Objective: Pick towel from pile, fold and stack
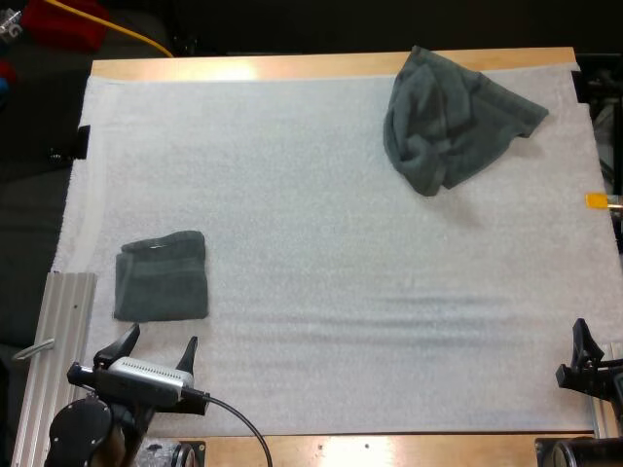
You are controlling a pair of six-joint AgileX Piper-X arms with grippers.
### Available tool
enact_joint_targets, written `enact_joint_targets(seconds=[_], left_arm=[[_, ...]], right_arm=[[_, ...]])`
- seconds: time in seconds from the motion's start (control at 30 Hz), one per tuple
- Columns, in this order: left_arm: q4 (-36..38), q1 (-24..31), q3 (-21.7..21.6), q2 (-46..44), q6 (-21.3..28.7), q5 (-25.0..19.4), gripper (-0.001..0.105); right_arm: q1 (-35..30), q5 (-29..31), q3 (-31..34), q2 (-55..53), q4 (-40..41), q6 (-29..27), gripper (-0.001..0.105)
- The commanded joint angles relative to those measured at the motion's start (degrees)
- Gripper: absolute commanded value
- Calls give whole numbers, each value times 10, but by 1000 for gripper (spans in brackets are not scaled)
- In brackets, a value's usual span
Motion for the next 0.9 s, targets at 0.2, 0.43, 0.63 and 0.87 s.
enact_joint_targets(seconds=[0.2,0.43,0.63,0.87], left_arm=[[-9,-1,-2,-80,-1,-1,69],[-18,-1,-6,-70,-1,30,69],[-25,-3,-34,-12,-1,75,69],[-56,-28,-76,87,-11,135,69]], right_arm=[[-3,-1,-3,-23,-5,0,72],[-3,-10,-5,-22,-7,-2,72],[-3,-41,-39,6,-7,-2,72],[-3,-108,-99,77,-7,-2,72]])
